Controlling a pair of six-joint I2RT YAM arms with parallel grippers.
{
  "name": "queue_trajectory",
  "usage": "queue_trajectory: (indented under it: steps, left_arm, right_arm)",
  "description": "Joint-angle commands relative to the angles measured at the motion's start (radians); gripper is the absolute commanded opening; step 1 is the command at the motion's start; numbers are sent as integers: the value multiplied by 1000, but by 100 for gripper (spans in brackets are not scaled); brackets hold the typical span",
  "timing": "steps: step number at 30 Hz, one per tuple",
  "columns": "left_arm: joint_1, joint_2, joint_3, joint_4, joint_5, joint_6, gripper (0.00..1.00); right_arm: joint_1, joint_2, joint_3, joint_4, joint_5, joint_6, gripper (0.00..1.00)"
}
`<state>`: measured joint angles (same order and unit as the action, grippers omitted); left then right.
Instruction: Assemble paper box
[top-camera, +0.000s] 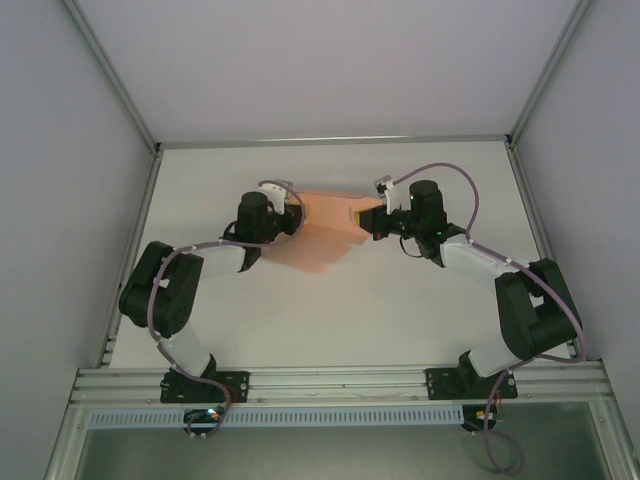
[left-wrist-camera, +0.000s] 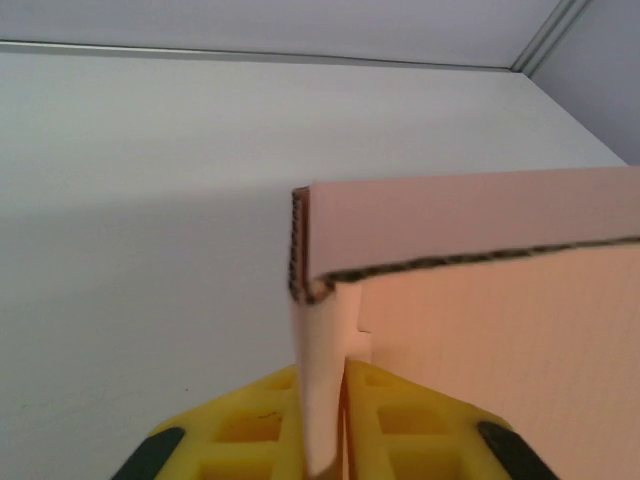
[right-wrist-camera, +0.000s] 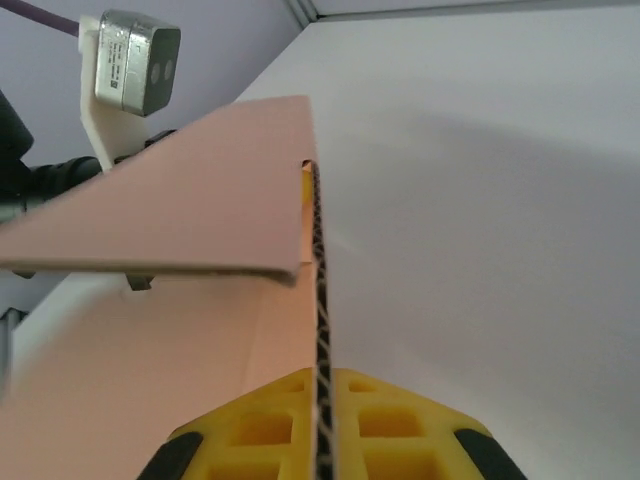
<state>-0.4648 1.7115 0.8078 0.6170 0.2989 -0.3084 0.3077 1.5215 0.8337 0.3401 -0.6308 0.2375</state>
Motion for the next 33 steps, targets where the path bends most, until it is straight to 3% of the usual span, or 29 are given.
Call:
queue_trajectory:
  steps: [1, 6, 11, 14, 19, 23, 25, 26, 28, 33]
  left_arm:
    - [-22, -22, 34, -15, 153, 43, 18]
    - [-9, -35, 30, -47, 174, 55, 14]
    - [33, -29, 9, 23, 356, 8, 28]
    - [43, -8, 11, 53, 489, -21, 27]
    - [43, 4, 35, -20, 530, 38, 26]
    - [42, 12, 59, -86, 555, 74, 18]
    - [67, 16, 63, -76, 575, 74, 1]
    - [66, 13, 65, -76, 575, 76, 0]
    - [63, -7, 53, -83, 479, 84, 0]
    - [4, -101, 43, -271, -15, 208, 0]
  right_arm:
    - [6, 5, -6, 80, -78, 7, 3]
    - [-1, -8, -10, 80, -142, -23, 0]
    - [-9, -28, -9, 49, -175, -110, 0]
    - [-12, -36, -13, 53, -226, -152, 0]
    - [-13, -46, -14, 70, -302, -177, 0]
    - [-16, -63, -22, 81, -349, -202, 0]
    - [-19, -67, -23, 78, -360, -209, 0]
    - [-21, -68, -20, 62, -348, -212, 0]
    - [-25, -73, -20, 25, -305, -224, 2]
    - [-25, -113, -20, -127, 60, -262, 42]
